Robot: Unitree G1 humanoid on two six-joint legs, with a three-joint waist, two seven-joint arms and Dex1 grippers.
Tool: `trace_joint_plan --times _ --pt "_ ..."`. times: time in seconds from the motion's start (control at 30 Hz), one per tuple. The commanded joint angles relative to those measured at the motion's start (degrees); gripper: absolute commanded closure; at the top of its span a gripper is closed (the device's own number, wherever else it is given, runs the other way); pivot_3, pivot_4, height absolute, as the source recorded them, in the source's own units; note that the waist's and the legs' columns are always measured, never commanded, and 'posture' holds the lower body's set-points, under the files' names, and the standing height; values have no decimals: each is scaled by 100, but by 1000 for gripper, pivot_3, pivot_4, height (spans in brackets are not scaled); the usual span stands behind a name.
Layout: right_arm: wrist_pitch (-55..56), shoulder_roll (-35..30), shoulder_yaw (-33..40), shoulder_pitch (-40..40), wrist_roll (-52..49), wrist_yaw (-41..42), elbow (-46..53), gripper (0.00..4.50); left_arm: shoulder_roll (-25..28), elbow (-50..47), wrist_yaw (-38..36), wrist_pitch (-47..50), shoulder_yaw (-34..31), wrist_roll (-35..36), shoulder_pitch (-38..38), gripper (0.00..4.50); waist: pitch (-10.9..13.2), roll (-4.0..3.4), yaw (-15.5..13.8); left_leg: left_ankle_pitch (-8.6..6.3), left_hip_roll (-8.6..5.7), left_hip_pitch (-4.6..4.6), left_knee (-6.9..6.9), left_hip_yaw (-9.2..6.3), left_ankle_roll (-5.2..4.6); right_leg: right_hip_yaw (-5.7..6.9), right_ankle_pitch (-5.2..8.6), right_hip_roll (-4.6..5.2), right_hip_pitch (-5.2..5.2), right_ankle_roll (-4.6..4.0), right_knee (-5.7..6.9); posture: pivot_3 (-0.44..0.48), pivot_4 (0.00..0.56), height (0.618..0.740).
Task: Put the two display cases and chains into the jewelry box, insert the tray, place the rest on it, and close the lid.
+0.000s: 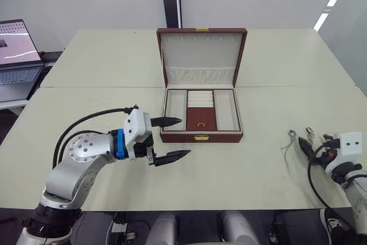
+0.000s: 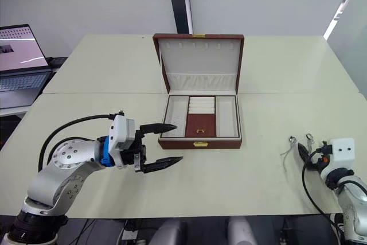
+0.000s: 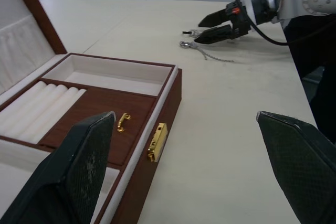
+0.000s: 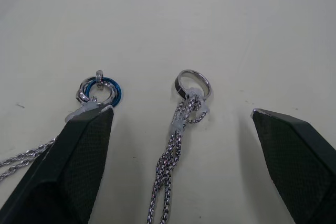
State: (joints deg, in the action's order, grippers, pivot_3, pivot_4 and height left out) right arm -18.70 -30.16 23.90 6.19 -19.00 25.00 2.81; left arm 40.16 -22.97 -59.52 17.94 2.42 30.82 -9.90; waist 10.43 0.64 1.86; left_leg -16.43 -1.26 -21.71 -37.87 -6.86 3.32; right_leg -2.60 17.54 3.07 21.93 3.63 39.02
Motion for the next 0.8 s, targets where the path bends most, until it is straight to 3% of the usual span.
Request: trace_joint_plan --times 0.03,0.17,0.47,0.77,0.8 --pt "115 1 37 -17 76 -52 -28 41 -41 -185 -64 -194 -3 -50 -28 0 0 0 2 0 1 1 0 -1 0 0 0 0 0 0 0 0 150 740" --pt "148 9 -49 9 158 -84 -139 213 -112 -132 -2 -246 -23 -89 -54 0 0 0 3 0 0 5 -1 -1 0 1 0 0 -8 0 -1 0 150 740" --pt "136 28 -97 51 80 36 -183 2683 -226 -187 92 -258 -49 -111 -48 0 0 1 -3 -3 -2 46 1 -4 -4 3 1 1 -56 0 -11 0 150 740" --pt "190 40 16 58 38 46 -292 4474 -329 -114 157 -313 3 -204 -108 0 0 1 -3 -3 -1 52 2 -4 -6 2 1 1 -60 0 -11 0 150 740" --pt "198 44 36 55 33 39 -299 4474 -338 -106 161 -315 6 -209 -118 0 0 1 -4 -3 -1 52 3 -4 -6 3 1 1 -60 0 -11 0 150 740"
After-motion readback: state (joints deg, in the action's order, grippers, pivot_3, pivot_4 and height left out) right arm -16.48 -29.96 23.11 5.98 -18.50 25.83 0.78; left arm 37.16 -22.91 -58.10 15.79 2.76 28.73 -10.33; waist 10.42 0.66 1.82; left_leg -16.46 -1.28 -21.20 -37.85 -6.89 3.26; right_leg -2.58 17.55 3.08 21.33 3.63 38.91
